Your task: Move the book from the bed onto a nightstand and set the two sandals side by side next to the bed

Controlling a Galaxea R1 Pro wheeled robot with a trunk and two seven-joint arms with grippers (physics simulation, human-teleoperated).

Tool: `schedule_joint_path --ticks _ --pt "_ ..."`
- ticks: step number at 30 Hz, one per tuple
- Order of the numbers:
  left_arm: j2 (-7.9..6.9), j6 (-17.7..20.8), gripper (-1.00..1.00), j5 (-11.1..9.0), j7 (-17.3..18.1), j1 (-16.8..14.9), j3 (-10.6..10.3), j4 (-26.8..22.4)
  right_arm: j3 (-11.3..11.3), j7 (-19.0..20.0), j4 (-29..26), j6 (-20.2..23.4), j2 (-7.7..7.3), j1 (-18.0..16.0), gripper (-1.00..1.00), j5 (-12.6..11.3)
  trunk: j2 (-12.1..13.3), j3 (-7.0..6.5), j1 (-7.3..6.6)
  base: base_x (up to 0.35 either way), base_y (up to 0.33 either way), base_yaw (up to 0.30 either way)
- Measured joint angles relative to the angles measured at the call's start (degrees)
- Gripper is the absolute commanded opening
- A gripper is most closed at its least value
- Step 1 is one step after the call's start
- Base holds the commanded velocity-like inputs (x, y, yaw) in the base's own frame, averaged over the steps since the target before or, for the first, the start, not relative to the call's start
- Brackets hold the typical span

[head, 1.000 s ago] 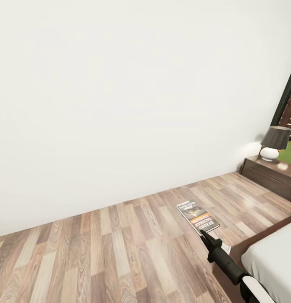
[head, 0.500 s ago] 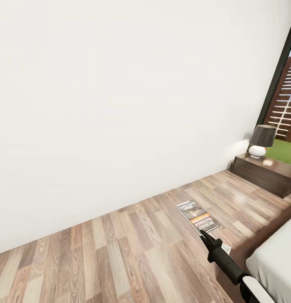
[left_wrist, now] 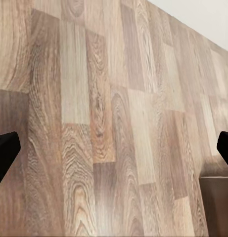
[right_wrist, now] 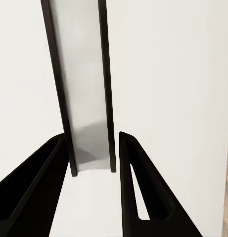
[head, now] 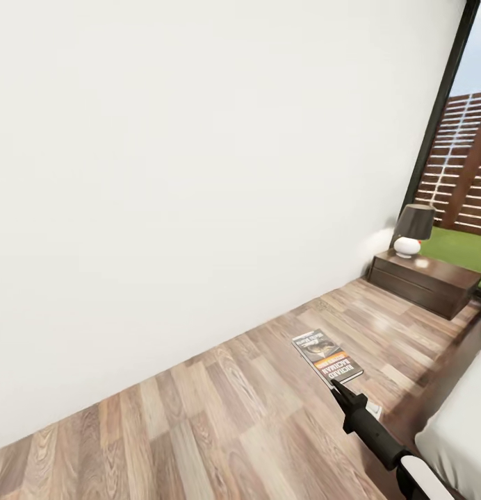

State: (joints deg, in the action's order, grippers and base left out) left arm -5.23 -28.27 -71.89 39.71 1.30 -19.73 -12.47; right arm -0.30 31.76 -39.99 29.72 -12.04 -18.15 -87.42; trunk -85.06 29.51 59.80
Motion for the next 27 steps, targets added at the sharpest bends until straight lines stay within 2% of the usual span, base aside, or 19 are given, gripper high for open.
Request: schedule_joint_path --ticks 17,27 --pt "0.00 0.00 1.00 0.01 0.00 0.00 0.00 0.00 0.00 0.00 0.00 0.00 0.00 0.00 -1.00 0.00 0.00 0.00 0.00 0.261 0.215 -0.186" --pt "0.00 -0.03 1.00 0.02 -0.01 0.00 0.00 0.00 0.00 -0.01 -0.01 0.00 0.00 0.00 -1.00 0.00 0.00 0.00 0.00 0.251 0.123 -0.183"
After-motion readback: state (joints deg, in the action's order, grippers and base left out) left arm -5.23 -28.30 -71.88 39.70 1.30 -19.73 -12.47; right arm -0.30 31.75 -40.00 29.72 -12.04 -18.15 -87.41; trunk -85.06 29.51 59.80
